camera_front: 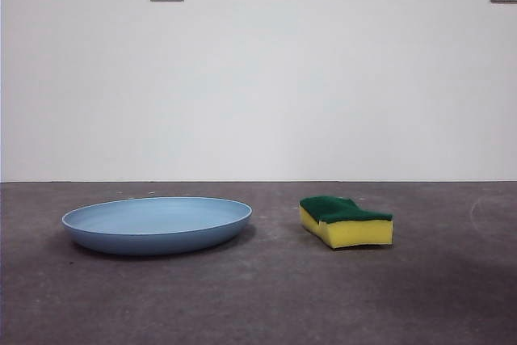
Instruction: Pick up the plate,pick up the cloth,clean the plate with the cloth
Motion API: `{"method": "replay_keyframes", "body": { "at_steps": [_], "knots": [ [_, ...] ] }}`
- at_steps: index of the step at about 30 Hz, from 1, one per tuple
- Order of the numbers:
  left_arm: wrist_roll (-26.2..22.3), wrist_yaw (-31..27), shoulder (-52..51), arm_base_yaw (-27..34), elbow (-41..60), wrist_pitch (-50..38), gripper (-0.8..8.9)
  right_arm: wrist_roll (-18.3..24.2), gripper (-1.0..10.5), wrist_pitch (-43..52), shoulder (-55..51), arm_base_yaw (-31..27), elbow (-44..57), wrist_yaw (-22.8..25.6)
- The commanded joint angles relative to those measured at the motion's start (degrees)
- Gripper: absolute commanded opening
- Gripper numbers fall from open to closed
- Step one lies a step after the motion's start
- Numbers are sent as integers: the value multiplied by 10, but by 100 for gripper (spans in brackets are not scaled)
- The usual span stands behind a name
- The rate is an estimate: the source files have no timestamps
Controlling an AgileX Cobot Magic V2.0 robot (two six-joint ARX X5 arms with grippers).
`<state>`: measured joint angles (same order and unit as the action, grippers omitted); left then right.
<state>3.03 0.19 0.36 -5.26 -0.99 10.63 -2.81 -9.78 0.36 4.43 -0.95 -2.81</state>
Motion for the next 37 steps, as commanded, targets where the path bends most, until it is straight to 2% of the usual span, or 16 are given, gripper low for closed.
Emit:
{"method": "replay_keyframes", "body": {
  "at_steps": [1, 3, 8, 11, 18, 21, 25, 28, 33, 37],
  "knots": [
    [-1, 0, -1, 1, 7, -2, -1, 52, 1, -6, 0, -1, 6, 3],
    [-1, -1, -1, 1, 7, -6, -1, 70, 1, -6, 0, -1, 6, 3],
    [0, 0, -1, 1, 7, -11, -2, 61, 1, -6, 0, -1, 6, 0],
    [0, -1, -1, 1, 7, -18, -2, 33, 1, -6, 0, -1, 6, -1],
    [6, 4, -1, 1, 7, -43, -3, -85, 1, 23, 0, -1, 6, -1],
    [45, 17, -1, 1, 7, -55, -6, -122, -7, 47, 0, -1, 5, -2],
    [101, 31, -1, 1, -2, -53, -6, -127, -12, 41, 13, -1, -25, 0],
    [123, 31, 7, 1, -27, -24, -6, -128, -12, 41, 43, -1, -64, 2],
    [122, 31, 52, 1, -90, -4, -6, -128, -12, 23, 136, -1, -153, -1],
    [119, 33, 127, 1, -161, 3, -6, -126, -11, -19, 234, -1, -252, -3]
  ]
}}
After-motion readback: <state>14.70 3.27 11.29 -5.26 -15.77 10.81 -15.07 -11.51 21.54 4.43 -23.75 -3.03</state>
